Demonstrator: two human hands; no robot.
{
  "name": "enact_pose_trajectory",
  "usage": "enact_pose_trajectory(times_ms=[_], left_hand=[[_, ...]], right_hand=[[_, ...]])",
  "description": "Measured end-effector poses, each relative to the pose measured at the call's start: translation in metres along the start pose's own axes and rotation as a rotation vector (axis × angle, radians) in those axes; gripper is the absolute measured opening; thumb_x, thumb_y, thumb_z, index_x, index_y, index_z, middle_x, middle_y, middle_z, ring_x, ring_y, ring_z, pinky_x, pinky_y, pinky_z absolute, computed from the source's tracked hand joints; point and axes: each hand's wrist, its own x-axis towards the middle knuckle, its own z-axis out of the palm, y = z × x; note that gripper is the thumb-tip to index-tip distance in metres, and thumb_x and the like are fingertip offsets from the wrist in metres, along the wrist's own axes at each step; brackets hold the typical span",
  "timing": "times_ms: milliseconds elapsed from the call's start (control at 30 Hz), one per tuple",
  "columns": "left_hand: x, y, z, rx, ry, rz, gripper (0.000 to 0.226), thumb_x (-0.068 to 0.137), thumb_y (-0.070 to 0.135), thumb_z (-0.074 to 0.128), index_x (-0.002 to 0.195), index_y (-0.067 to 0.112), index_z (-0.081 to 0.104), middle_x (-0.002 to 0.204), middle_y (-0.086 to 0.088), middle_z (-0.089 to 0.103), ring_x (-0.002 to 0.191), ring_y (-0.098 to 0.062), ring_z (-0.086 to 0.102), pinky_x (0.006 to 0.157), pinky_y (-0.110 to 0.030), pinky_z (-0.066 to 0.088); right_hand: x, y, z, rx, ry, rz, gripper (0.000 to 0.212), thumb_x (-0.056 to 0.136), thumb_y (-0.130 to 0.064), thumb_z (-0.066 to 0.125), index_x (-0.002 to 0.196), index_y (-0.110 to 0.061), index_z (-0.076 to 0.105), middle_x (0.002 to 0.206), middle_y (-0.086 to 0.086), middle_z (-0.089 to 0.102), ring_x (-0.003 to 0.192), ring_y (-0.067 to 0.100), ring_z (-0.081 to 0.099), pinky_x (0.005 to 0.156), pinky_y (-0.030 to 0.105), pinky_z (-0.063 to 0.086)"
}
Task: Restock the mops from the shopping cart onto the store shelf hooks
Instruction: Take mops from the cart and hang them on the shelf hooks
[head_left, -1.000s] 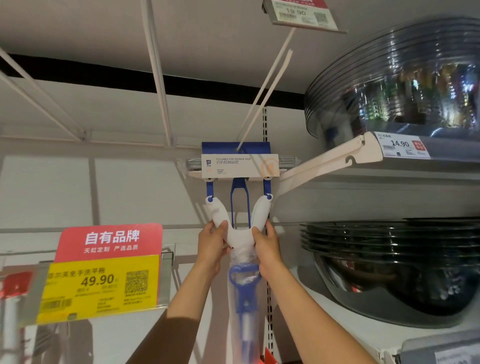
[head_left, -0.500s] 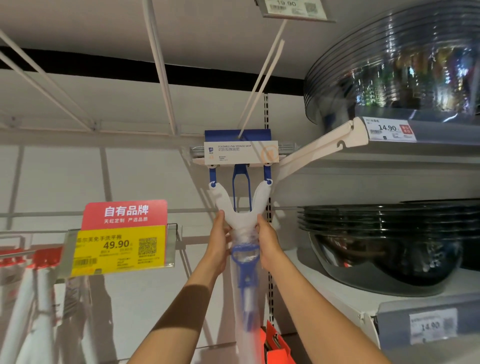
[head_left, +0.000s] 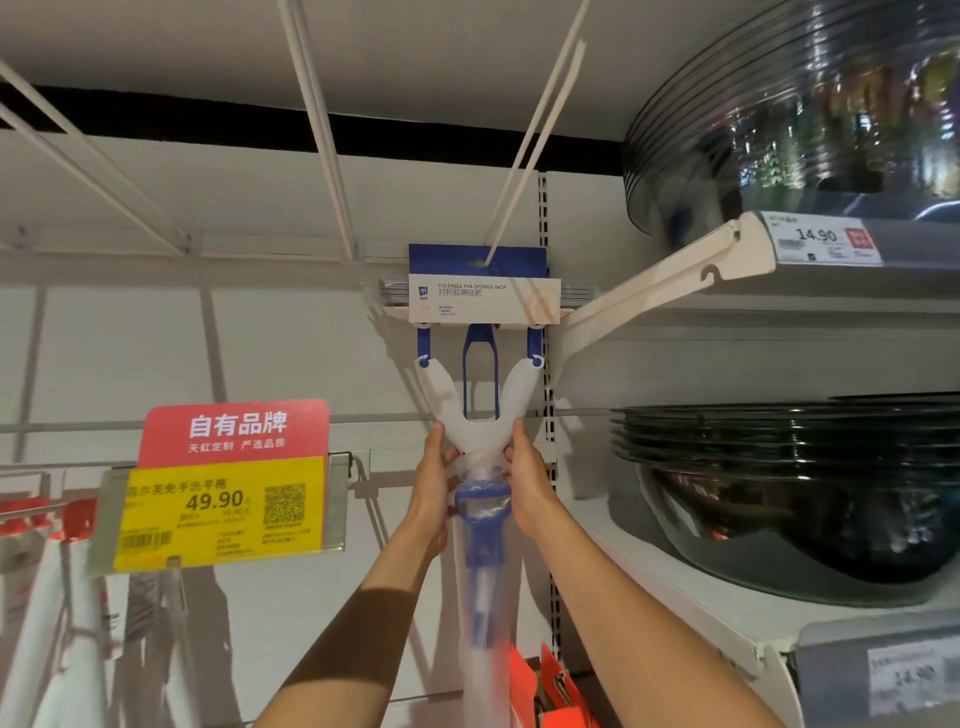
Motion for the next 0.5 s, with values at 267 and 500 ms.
enact_pose_trajectory(times_ms=[267,500], left_hand=[[0.009,-0.012,0.001,-0.013,-0.01,0.003,0.034,0.103,0.059,0.027,0.099,0.044,0.058,0.078,0.025,0.069,0.066,0.004,0.069,0.064,-0.028,0.048],[-0.005,-0.003,0.005,0.03,-0.016,0.034,0.034,0.105,0.055,0.021,0.118,0.04,0.049,0.107,0.012,0.06,0.09,-0.002,0.058,0.07,-0.029,0.047]], right_hand=[[0.003,0.006,-0.009,-0.043,0.009,-0.065,0.05,0.107,-0.047,0.031,0.138,-0.014,0.054,0.118,0.011,0.069,0.106,0.026,0.068,0.093,0.04,0.055],[-0.011,0.003,-0.01,-0.151,0.028,-0.11,0.048,0.107,-0.046,0.032,0.139,-0.017,0.053,0.121,0.009,0.068,0.103,0.02,0.068,0.081,0.029,0.055]])
